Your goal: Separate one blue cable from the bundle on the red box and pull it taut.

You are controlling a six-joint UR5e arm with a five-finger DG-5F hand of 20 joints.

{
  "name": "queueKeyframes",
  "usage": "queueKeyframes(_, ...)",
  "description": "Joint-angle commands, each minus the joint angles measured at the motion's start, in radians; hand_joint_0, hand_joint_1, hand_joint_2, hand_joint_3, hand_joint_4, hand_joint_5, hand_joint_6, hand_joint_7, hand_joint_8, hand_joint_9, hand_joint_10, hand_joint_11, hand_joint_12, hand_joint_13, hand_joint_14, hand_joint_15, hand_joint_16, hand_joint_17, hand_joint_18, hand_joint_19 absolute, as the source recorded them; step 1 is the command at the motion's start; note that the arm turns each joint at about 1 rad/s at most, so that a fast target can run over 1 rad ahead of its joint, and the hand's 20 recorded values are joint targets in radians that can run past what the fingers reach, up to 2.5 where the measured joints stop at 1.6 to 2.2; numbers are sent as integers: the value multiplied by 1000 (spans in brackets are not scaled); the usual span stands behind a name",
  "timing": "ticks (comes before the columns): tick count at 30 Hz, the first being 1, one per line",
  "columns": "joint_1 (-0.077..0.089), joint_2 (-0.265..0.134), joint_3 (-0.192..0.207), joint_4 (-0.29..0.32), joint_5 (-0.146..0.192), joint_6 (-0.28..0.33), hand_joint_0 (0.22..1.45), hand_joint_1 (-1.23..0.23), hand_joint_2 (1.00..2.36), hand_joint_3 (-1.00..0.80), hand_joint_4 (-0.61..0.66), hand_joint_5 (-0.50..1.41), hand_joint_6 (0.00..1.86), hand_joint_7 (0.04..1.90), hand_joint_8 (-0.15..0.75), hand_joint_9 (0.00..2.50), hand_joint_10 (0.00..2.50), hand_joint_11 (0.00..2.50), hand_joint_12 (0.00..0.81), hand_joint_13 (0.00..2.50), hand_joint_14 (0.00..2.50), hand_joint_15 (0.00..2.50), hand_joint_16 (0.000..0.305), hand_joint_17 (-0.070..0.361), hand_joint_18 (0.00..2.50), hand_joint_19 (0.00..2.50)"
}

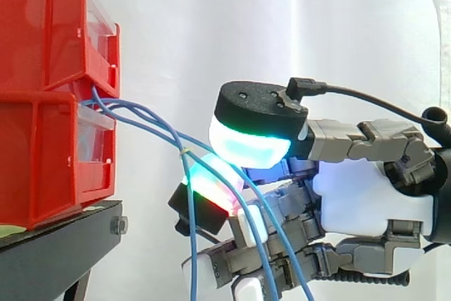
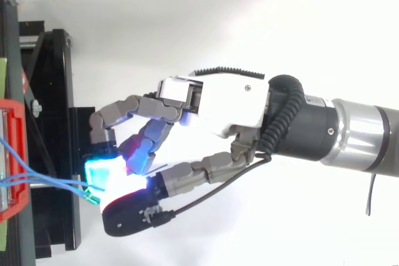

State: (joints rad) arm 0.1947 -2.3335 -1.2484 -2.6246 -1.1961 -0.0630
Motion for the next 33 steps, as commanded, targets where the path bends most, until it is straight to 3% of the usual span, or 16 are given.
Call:
queueKeyframes(1,3,0,0,0,0,-5,579,-841,1026,26,41,-113,836,1315,338,1140,16,515,394,830,9,284,46,104,910,388)
queueKeyframes(6,3,-1,1,0,0,-5,543,-723,1023,61,93,-83,857,1310,386,1270,10,447,459,892,7,250,61,137,1034,315)
queueKeyframes(10,3,0,0,0,1,-5,480,-603,1236,-10,67,-74,852,1295,380,1285,9,394,472,902,6,240,64,145,1050,308)
queueKeyframes(13,2,0,1,0,1,-5,475,-572,1266,-23,56,-71,847,1283,377,1286,9,376,473,899,7,242,65,145,1043,317)
queueKeyframes(16,2,-1,0,0,1,-5,449,-485,1411,-75,70,-69,843,1273,377,1291,11,379,478,902,6,244,66,148,1044,317)
queueKeyframes(19,2,-1,0,0,1,-5,448,-472,1421,-88,86,-69,844,1255,389,1290,9,381,483,896,6,243,66,149,1042,316)
queueKeyframes(24,-1,-1,0,0,1,-3,470,-502,1291,-89,129,-72,836,1268,403,1281,12,419,488,892,6,254,67,150,1030,323)
queueKeyframes(26,-1,-1,1,0,1,-3,511,-530,1081,-89,134,-75,834,1264,403,1278,10,432,482,886,7,265,66,147,1015,334)
queueKeyframes(28,-1,0,0,0,1,-1,520,-531,1002,-114,138,-75,833,1248,402,1276,12,433,479,884,7,263,65,146,1009,337)
queueKeyframes(33,-1,-1,0,2,1,-3,490,-527,1010,-326,144,-86,834,1269,363,1229,13,480,421,826,9,291,52,118,883,425)
